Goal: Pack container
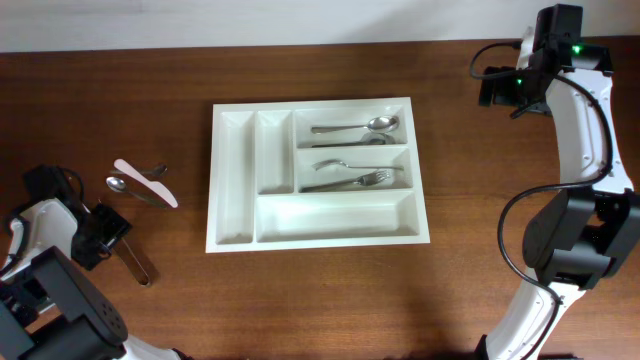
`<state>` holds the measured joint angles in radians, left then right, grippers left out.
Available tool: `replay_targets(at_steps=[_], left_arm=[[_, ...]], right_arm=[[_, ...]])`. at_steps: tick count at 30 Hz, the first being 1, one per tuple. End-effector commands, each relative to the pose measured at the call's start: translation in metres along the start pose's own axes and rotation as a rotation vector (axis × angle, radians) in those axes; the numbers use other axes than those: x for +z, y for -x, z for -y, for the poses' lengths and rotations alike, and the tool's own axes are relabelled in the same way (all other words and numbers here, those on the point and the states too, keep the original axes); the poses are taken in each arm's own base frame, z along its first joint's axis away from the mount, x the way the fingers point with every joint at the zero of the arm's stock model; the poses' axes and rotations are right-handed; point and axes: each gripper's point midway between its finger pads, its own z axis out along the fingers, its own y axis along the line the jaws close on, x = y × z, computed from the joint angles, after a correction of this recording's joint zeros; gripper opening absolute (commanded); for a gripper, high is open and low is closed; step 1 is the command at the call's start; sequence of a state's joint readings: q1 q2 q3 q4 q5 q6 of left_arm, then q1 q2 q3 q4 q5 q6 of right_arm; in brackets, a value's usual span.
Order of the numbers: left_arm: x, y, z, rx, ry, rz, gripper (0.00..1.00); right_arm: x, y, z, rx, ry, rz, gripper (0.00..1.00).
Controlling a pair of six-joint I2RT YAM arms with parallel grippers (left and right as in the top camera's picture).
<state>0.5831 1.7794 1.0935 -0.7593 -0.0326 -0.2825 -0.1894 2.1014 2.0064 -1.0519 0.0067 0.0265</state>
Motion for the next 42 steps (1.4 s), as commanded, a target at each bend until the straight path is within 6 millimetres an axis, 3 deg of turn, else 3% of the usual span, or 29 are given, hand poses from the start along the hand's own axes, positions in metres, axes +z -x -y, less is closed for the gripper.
replay_targets(at_steps=[1,12,16,22,25,28,33,42], left_arm=[[0.014,-0.008,0.001,0.025,-0.01,-0.049,0.66],[0.045,-0.03,0.004,0.024,-0.021,-0.172,0.63],[0.046,-0.032,0.006,0.021,-0.035,-0.183,0.36],[0.046,-0.032,0.009,0.013,-0.046,-0.183,0.2],[0.045,-0.031,0.013,0.012,-0.07,-0.185,0.03],[0.04,-0.026,0.024,0.009,-0.126,-0.182,0.02],[0.015,-0.001,0.044,0.01,-0.209,-0.158,0.02],[-0.075,0.062,0.097,0.136,-0.277,0.0,0.02]], right_arm=[[-0.008,0.003,0.001,0.01,0.0,0.015,0.99],[-0.008,0.003,0.001,0.01,0.0,0.016,0.99],[-0.008,0.003,0.001,0.01,0.0,0.015,0.99],[-0.007,0.003,0.001,0.01,-0.001,0.015,0.99],[-0.008,0.003,0.001,0.01,0.0,0.015,0.99],[-0.007,0.003,0.001,0.01,-0.001,0.015,0.99],[-0.007,0.003,0.001,0.01,-0.001,0.015,0.99],[-0.007,0.003,0.001,0.01,-0.001,0.015,0.99]])
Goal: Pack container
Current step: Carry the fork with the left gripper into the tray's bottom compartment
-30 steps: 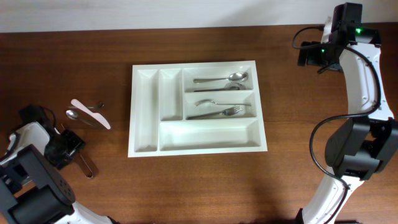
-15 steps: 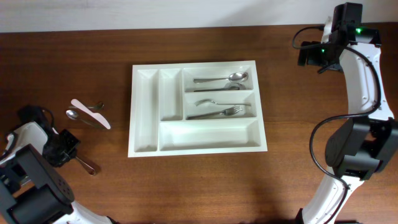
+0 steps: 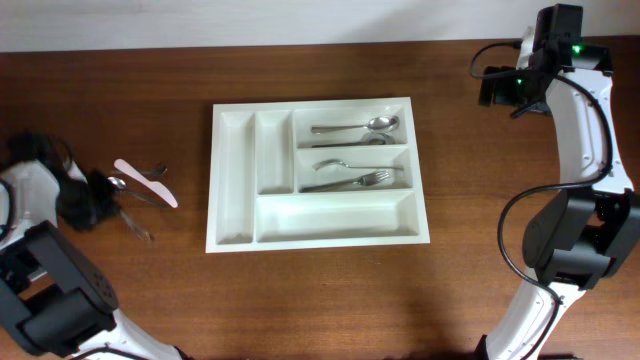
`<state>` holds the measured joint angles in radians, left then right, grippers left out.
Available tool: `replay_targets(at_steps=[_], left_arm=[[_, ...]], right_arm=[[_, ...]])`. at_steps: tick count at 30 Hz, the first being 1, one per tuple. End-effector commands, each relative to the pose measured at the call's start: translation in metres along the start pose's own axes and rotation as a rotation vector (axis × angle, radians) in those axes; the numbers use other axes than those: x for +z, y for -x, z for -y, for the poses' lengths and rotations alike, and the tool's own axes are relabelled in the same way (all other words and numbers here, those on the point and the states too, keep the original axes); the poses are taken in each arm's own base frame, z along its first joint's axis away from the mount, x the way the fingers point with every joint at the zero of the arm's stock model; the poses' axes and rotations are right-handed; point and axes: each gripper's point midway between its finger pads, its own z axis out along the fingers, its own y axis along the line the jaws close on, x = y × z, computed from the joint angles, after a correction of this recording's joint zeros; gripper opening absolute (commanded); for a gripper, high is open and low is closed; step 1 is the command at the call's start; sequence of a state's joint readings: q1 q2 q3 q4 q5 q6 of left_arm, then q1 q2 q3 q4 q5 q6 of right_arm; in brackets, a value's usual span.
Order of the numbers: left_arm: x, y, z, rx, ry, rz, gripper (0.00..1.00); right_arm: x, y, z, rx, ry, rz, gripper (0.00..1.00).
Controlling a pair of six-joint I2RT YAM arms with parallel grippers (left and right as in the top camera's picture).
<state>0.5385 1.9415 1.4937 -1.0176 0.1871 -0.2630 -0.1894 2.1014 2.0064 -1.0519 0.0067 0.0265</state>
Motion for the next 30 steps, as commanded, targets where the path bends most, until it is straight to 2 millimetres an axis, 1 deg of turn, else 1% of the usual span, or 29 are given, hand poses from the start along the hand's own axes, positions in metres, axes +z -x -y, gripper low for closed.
replay_targets(at_steps=[1,3,5,7,9,11,13,15,16,18,20,22,24,27,30], left_arm=[[-0.04,0.025,0.046,0.116,-0.072,0.101,0.02],[-0.059,0.032,0.07,0.184,-0.093,0.145,0.02],[-0.076,0.035,0.098,0.299,-0.125,0.188,0.02],[-0.089,0.029,0.133,0.462,-0.172,0.222,0.02],[-0.096,0.016,0.166,0.632,-0.21,0.243,0.02],[-0.097,-0.007,0.202,0.849,-0.235,0.254,0.02],[-0.093,-0.031,0.228,1.019,-0.246,0.25,0.02],[-0.089,-0.061,0.254,1.203,-0.26,0.24,0.02],[-0.085,-0.085,0.272,1.346,-0.27,0.235,0.02],[-0.082,-0.114,0.291,1.51,-0.262,0.236,0.02],[-0.078,-0.139,0.304,1.659,-0.228,0.239,0.02],[-0.074,-0.161,0.312,1.782,-0.181,0.238,0.02],[-0.072,-0.18,0.316,1.886,-0.153,0.223,0.02],[-0.065,-0.217,0.316,2.032,-0.152,0.149,0.02],[-0.052,-0.246,0.303,2.137,-0.145,0.021,0.02]], right_arm=[[-0.008,0.003,0.001,0.01,0.0,0.015,0.99],[-0.007,0.003,0.001,0.01,-0.001,0.015,0.99],[-0.007,0.003,0.001,0.01,-0.001,0.015,0.99],[-0.007,0.003,0.001,0.01,-0.001,0.015,0.99],[-0.007,0.003,0.001,0.01,-0.001,0.015,0.99],[-0.007,0.003,0.001,0.01,-0.001,0.015,0.99],[-0.007,0.003,0.001,0.01,-0.001,0.015,0.99],[-0.008,0.003,0.001,0.01,-0.001,0.015,0.99],[-0.007,0.003,0.001,0.01,-0.001,0.015,0.99],[-0.007,0.003,0.001,0.01,-0.001,0.015,0.99],[-0.007,0.003,0.001,0.01,-0.001,0.015,0.99],[-0.007,0.003,0.001,0.01,-0.001,0.015,0.99],[-0.007,0.003,0.001,0.01,-0.001,0.015,0.99],[-0.008,0.003,0.001,0.01,0.0,0.015,0.99],[-0.007,0.003,0.001,0.01,-0.001,0.015,0.98]])
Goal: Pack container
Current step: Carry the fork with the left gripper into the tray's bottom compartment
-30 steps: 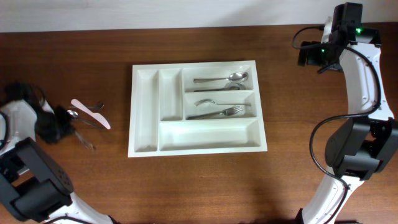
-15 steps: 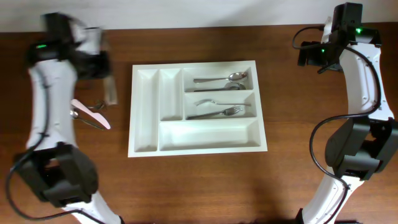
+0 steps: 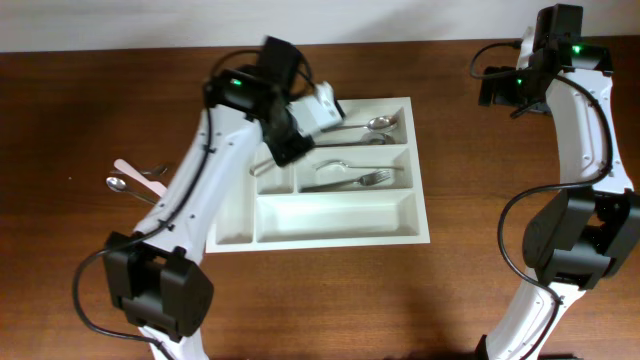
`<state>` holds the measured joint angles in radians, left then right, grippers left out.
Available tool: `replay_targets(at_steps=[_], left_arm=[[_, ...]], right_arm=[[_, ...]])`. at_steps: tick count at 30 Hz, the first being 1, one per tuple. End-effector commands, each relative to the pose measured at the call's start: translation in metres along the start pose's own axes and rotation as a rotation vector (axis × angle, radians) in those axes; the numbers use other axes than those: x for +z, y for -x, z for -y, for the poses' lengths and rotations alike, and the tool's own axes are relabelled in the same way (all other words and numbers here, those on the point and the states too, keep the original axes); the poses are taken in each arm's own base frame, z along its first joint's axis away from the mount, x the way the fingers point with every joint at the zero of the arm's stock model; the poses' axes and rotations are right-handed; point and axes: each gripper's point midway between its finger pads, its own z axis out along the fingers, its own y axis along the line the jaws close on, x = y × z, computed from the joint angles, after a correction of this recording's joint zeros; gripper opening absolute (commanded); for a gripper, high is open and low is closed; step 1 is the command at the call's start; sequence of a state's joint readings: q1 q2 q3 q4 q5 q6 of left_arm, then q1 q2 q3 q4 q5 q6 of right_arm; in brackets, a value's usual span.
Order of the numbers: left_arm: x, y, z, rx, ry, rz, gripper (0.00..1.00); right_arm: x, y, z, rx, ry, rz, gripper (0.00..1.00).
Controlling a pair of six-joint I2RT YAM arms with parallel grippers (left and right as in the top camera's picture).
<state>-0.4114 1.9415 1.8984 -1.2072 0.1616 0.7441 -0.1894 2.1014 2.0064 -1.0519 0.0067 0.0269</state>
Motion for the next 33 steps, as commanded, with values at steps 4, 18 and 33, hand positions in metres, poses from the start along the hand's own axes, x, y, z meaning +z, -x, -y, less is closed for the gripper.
replay_targets(at_steps=[4,18,33], left_arm=[[0.032,-0.012,0.041,0.217,-0.14,-0.147,0.02],[0.089,-0.021,0.089,0.322,-0.299,-0.269,0.02],[0.1,-0.019,0.109,0.37,-0.325,-0.28,0.52]], right_arm=[[-0.008,0.003,0.001,0.01,0.0,0.015,0.99],[-0.007,0.003,0.001,0.01,-0.001,0.015,0.99],[-0.007,0.003,0.001,0.01,-0.001,0.015,0.99]])
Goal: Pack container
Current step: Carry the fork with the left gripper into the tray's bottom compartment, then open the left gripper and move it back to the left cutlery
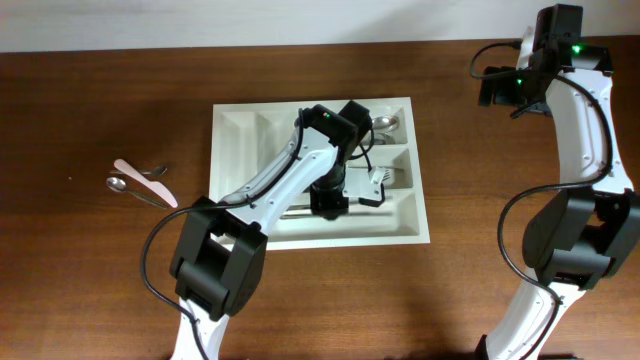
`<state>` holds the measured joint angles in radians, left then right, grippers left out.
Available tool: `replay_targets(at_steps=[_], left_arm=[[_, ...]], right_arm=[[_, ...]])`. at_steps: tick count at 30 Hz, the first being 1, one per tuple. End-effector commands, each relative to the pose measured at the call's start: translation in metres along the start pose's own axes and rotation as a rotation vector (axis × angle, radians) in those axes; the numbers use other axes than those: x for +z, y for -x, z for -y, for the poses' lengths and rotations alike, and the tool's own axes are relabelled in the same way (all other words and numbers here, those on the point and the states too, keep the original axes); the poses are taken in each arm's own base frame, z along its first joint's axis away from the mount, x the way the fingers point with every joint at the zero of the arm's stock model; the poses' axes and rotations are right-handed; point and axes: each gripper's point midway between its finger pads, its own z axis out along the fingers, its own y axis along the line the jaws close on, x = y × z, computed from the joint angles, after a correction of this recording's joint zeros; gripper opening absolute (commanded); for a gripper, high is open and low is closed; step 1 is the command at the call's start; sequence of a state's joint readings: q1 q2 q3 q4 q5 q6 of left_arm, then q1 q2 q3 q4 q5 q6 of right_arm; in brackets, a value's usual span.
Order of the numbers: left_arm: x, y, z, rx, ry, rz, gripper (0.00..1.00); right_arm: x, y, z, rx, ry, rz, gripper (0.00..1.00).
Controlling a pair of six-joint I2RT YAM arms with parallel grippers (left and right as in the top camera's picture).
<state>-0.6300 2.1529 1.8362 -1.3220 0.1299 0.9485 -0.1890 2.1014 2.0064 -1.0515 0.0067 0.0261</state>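
Observation:
The white cutlery tray (232,180) lies in the middle of the table. A spoon (384,123) rests in its far right compartment and a fork (381,180) in the one below. My left gripper (329,203) is low over the long front compartment, and a slim metal knife (297,212) sticks out leftward from it along that compartment. The arm hides the fingertips. A white plastic knife (146,183), a spoon (119,184) and another metal piece (156,171) lie on the wood left of the tray. My right gripper (496,91) hangs at the far right, away from everything.
The tray's two tall left compartments (262,140) hold nothing that shows. The right arm's links (585,130) stand along the table's right edge. Bare dark wood surrounds the tray.
My left arm has moved from over the tray's far left part to its front middle. The gripper with the metal knife has come down to the long front compartment.
At first my left gripper was at the table's left edge with a metal knife beside it. Then it held that knife near the loose cutlery. Later it was above the tray's far side with the knife, and now it is at the front compartment. The right arm stayed still.

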Motion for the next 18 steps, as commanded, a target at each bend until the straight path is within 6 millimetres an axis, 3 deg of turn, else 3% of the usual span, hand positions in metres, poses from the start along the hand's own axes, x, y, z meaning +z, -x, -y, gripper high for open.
replay_targets(at_steps=[1,4,10,14,18], left_arm=[[0.005,0.001,0.002,0.011,-0.014,0.0,0.56],[0.005,0.002,0.0,0.012,-0.008,0.004,0.61],[0.004,0.011,-0.014,0.008,0.049,0.039,0.62],[-0.006,0.01,-0.045,-0.125,0.183,0.038,0.6],[-0.042,-0.007,-0.099,-0.363,0.418,0.036,0.59]], right_arm=[[-0.008,0.003,0.001,0.011,-0.001,0.015,0.99],[-0.007,0.002,0.001,0.011,-0.001,0.015,0.99],[-0.007,0.002,0.001,0.011,-0.001,0.015,0.99],[-0.007,0.002,0.001,0.011,-0.001,0.015,0.99],[-0.007,0.002,0.001,0.011,-0.001,0.015,0.99]])
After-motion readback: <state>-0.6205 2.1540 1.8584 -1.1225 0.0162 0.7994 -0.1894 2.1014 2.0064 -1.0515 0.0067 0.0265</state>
